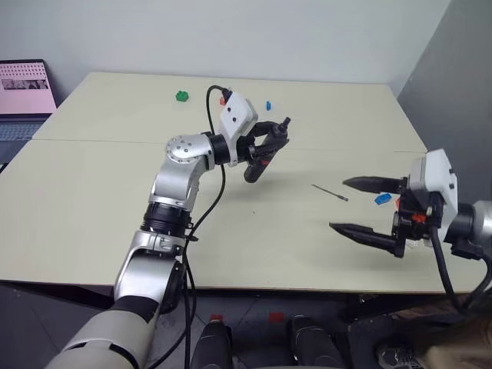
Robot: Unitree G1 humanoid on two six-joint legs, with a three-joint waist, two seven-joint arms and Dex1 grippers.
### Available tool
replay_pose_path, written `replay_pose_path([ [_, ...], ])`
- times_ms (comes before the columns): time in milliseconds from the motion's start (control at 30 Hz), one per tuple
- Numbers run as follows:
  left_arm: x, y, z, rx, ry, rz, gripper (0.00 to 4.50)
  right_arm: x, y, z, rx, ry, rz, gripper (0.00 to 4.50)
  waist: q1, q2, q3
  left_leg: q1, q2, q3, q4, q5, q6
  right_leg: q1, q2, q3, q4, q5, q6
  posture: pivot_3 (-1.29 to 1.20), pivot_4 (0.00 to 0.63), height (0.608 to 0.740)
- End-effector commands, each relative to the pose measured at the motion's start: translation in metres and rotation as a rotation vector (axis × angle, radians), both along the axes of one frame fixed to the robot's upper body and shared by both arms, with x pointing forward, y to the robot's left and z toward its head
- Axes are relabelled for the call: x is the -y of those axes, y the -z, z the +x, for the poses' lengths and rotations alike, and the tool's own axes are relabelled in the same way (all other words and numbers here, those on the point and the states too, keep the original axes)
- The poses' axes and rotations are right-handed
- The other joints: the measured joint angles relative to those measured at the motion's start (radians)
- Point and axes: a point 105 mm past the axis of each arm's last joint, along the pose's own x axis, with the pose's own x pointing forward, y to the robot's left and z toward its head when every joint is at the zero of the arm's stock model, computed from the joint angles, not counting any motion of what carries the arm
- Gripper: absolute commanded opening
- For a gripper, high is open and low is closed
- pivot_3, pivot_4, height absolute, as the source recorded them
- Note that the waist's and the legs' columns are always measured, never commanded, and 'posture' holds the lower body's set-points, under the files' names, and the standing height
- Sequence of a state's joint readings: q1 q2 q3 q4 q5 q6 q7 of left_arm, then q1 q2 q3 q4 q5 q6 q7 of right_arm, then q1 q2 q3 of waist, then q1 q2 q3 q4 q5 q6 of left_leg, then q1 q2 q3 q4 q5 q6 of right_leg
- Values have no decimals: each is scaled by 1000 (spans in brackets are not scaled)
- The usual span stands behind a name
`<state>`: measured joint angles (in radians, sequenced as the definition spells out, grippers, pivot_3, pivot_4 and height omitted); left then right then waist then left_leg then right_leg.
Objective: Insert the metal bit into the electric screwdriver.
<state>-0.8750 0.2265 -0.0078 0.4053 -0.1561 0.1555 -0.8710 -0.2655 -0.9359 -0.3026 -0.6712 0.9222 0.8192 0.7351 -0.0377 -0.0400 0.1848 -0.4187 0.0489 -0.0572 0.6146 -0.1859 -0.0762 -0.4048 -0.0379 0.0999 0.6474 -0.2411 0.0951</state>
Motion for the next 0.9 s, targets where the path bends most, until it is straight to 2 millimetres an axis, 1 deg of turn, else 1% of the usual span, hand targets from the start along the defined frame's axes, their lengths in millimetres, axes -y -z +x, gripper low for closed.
replay_pose_path([
  [33, -1, -20, -1, 90, -67, -128, 1637, -2, -14, 8, 66, 37, 41, 4500, 5, 0, 0, 0, 0, 0, 0, 0, 0, 0, 0, 0, 0, 0, 0, 0, 150, 740],
  [233, -1, 7, -5, 59, -112, -161, 1637, -9, -16, 11, 72, 36, 62, 4500, 8, 0, 0, -1, 0, 0, 0, 0, 0, 0, 0, 0, -2, 0, 0, 0, 150, 740],
  [300, -2, 11, -8, 68, -117, -175, 1637, -11, -17, 10, 71, 28, 66, 4500, 8, 0, 0, -1, 0, 0, 0, 0, 0, 0, 0, 0, -2, 0, 0, 0, 150, 740],
  [400, -9, 17, -14, 64, -126, -189, 1637, -16, -14, 5, 55, -17, 49, 4500, 8, 0, 0, -1, 0, 0, 0, 0, 0, 0, 0, 0, -2, 0, 0, 0, 150, 740],
  [533, -16, 27, -18, 50, -135, -162, 1637, -15, -13, 5, 50, -17, 34, 4500, 8, 0, 0, -1, 0, 0, 0, 0, 0, 0, 0, 0, -1, 0, 0, 0, 150, 740],
  [700, -28, 29, -19, 28, -175, -177, 1637, -14, -9, 7, 39, -14, 12, 4500, 6, 0, 0, 0, 0, 0, 0, 0, 0, 0, 0, 0, -1, 0, 0, 0, 150, 740],
  [800, -31, 29, -21, 30, -184, -174, 1637, -12, -8, 8, 37, -12, 0, 4500, 5, 0, 0, 0, 0, 0, 0, 0, 0, 0, 0, 1, -1, 0, 0, 0, 150, 740],
  [900, -33, 30, -22, 23, -195, -173, 1636, -8, -11, 14, 57, 6, -14, 4500, 5, 0, 0, 0, 0, 0, 0, 0, 0, 0, 0, 1, -1, 0, 0, 0, 150, 740],
])
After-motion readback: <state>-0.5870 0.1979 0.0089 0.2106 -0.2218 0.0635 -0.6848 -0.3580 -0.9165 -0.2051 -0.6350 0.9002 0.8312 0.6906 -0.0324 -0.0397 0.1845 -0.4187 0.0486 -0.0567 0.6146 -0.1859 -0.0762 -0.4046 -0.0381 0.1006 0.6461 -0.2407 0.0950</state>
